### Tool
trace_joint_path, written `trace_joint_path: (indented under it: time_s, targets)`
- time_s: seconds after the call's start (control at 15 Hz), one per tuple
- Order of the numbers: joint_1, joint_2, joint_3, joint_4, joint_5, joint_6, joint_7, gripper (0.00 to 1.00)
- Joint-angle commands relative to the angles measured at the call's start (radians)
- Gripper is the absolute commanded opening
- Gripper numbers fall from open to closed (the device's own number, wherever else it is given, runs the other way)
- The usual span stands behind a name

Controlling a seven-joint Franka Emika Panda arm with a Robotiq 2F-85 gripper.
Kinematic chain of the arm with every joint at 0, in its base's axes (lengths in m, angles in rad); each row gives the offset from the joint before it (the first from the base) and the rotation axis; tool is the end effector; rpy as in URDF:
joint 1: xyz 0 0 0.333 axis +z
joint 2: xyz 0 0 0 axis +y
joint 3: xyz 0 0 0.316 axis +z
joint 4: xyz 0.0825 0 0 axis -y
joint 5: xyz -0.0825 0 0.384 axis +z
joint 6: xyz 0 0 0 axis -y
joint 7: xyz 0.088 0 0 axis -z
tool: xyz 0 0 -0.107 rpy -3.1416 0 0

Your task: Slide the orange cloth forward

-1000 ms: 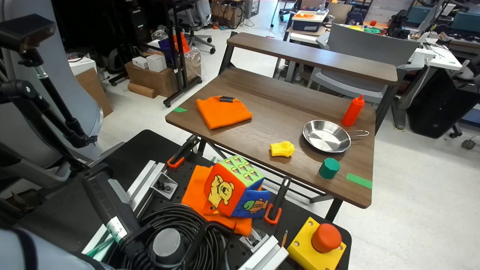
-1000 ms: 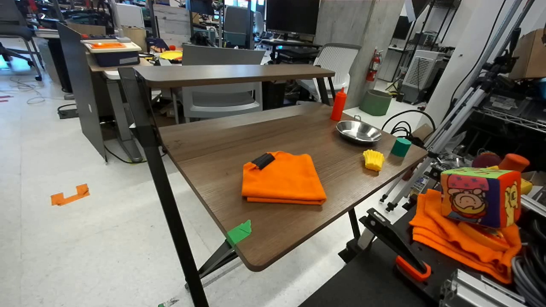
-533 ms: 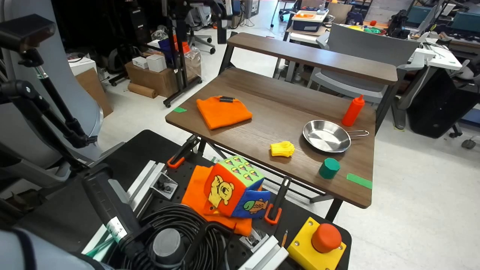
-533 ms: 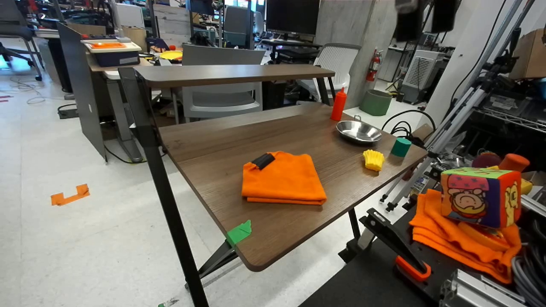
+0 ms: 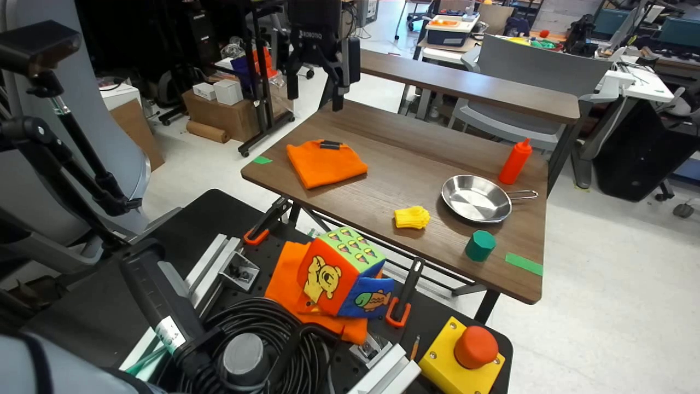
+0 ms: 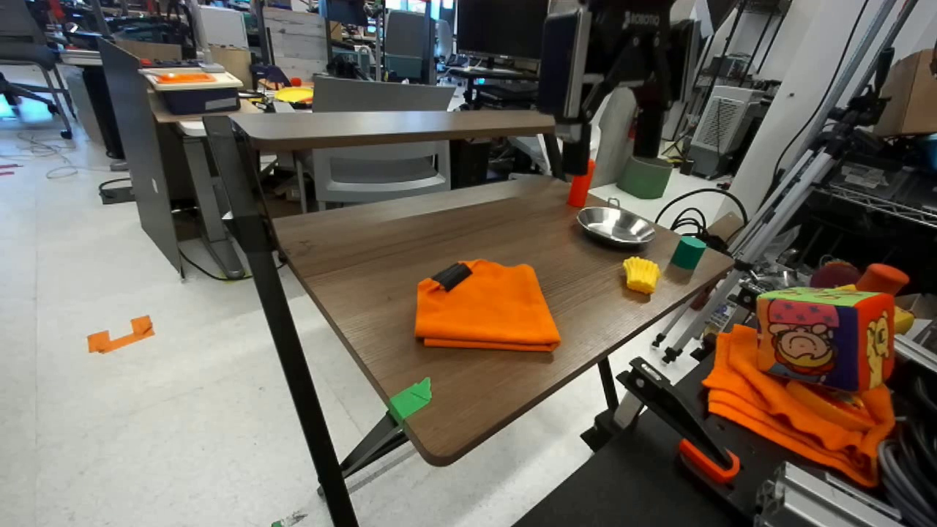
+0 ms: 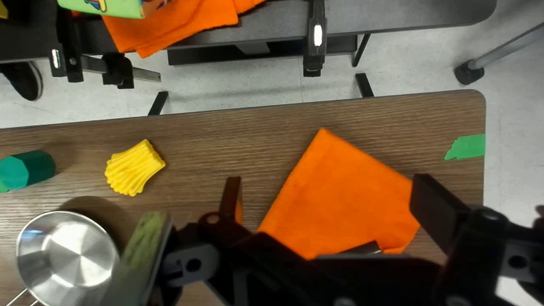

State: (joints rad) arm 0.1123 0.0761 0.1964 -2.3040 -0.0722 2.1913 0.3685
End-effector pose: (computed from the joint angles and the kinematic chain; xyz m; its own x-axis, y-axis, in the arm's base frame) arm 0.4746 0.1489 0.2999 0.9867 -0.0195 -0.1615 -0.0033 -0.9950 0.0999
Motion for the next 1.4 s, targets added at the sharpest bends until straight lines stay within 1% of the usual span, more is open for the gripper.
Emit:
trace_joint_path:
  time_s: [0.0, 0.4, 0.87, 1.33]
  targets:
    - [0.027, 0.104, -0.031, 0.033, -0.039, 0.078, 0.047, 1.00]
    - [0.044, 0.266, -0.066, 0.105, -0.018, 0.136, 0.038, 1.00]
    - [0.063, 0.449, -0.097, 0.252, 0.021, 0.121, 0.019, 1.00]
    - [0.116, 0.574, -0.108, 0.367, 0.019, 0.130, 0.029, 1.00]
